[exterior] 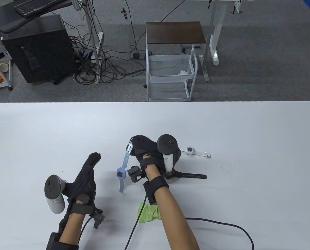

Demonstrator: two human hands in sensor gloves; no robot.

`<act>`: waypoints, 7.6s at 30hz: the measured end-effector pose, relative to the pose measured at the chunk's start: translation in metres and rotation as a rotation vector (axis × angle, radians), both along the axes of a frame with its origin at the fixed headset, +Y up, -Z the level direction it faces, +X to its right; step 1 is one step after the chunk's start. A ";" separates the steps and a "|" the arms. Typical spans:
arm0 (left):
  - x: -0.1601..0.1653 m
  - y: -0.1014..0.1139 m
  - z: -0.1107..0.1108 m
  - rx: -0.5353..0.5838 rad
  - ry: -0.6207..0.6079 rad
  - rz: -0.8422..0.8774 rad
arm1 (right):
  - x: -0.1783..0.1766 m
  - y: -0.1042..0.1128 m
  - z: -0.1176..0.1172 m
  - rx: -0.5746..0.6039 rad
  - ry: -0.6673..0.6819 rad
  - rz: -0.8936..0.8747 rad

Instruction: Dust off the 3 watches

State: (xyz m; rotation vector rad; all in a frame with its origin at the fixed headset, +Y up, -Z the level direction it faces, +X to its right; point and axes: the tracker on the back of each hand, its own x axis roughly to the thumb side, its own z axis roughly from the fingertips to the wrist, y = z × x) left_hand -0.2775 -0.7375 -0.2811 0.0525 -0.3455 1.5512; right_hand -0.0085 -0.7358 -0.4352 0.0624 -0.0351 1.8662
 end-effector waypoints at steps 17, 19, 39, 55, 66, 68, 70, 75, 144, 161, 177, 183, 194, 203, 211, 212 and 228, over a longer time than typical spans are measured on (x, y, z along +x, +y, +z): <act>-0.003 -0.004 -0.002 -0.032 -0.005 -0.005 | -0.041 -0.030 -0.042 -0.137 0.139 0.592; -0.003 -0.004 -0.002 -0.034 -0.009 -0.007 | -0.046 -0.034 -0.045 -0.141 0.141 0.617; 0.002 -0.006 -0.003 -0.049 -0.028 -0.037 | -0.039 -0.043 -0.047 -0.161 0.148 0.660; 0.016 -0.007 -0.002 -0.047 -0.066 -0.093 | 0.021 0.031 0.005 0.074 0.131 0.115; 0.049 -0.004 0.006 -0.021 -0.185 -0.223 | 0.094 0.072 0.071 0.216 0.115 -0.119; 0.056 -0.003 0.007 -0.012 -0.206 -0.254 | 0.110 0.064 0.085 0.233 0.115 -0.122; 0.061 -0.002 0.008 0.003 -0.223 -0.314 | 0.127 0.051 0.100 0.232 0.124 -0.152; 0.072 -0.006 0.009 -0.002 -0.255 -0.353 | 0.162 0.019 0.133 0.259 0.090 -0.183; 0.165 -0.023 0.026 0.127 -0.346 -1.338 | 0.200 -0.029 0.157 0.206 0.044 -0.166; 0.120 0.010 0.029 0.138 -0.242 -1.086 | 0.183 -0.033 0.155 0.187 0.138 -0.111; 0.063 0.048 0.024 0.169 0.025 -0.981 | 0.131 -0.011 0.144 0.335 0.334 0.422; 0.053 0.049 0.022 0.155 0.073 -0.944 | 0.087 -0.010 0.120 0.286 0.446 0.619; 0.033 0.049 0.018 0.114 0.133 -0.871 | 0.014 -0.029 0.052 0.143 0.577 1.041; 0.021 0.044 0.013 0.076 0.138 -0.831 | -0.005 -0.041 0.027 0.112 0.573 1.154; 0.021 0.043 0.013 0.065 0.135 -0.817 | -0.012 -0.042 0.019 0.045 0.587 1.168; 0.021 0.043 0.013 0.064 0.136 -0.818 | -0.013 -0.042 0.018 0.046 0.586 1.165; 0.026 0.037 0.010 0.033 0.100 -0.815 | -0.009 -0.043 0.011 0.064 0.568 1.116</act>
